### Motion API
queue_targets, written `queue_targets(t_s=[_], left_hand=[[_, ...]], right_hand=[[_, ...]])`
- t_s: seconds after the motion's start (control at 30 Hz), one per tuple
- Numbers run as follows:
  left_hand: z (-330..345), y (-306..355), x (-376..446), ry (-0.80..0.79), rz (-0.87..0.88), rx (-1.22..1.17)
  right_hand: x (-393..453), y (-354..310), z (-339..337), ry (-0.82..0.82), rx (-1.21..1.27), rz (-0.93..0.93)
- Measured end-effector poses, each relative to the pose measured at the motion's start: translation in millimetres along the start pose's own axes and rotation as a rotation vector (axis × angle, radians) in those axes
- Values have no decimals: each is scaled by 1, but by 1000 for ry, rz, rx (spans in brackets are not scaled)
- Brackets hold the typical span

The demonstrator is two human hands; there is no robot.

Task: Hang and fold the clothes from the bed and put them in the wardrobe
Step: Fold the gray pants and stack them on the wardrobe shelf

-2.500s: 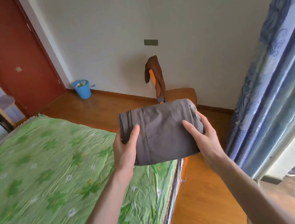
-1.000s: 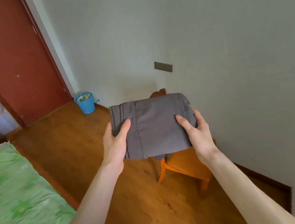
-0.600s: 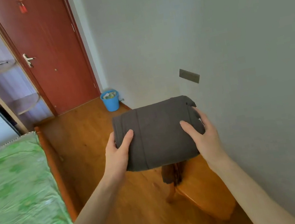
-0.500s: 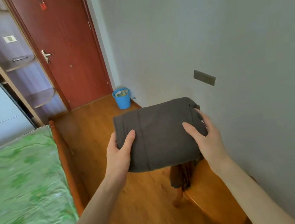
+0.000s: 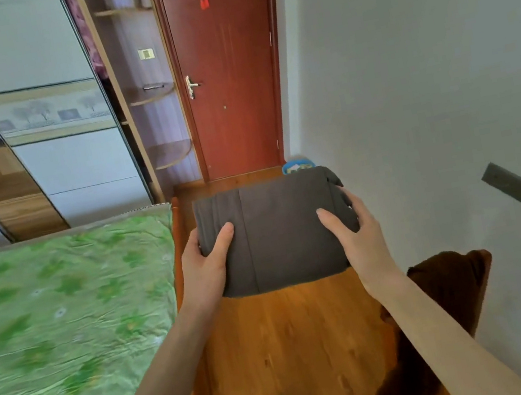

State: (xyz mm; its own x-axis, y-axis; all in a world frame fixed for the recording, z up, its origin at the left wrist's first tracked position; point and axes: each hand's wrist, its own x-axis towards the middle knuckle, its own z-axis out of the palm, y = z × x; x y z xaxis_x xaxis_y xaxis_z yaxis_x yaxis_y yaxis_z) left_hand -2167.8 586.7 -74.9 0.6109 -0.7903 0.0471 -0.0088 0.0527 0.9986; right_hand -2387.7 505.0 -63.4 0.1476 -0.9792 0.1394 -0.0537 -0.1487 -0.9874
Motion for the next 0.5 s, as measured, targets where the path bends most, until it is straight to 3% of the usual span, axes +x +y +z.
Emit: queue_targets(t_s=[0.5], left_hand=[[-2, 18, 259, 145, 19, -66]], right_hand=[[258, 13, 151, -50, 39, -13]])
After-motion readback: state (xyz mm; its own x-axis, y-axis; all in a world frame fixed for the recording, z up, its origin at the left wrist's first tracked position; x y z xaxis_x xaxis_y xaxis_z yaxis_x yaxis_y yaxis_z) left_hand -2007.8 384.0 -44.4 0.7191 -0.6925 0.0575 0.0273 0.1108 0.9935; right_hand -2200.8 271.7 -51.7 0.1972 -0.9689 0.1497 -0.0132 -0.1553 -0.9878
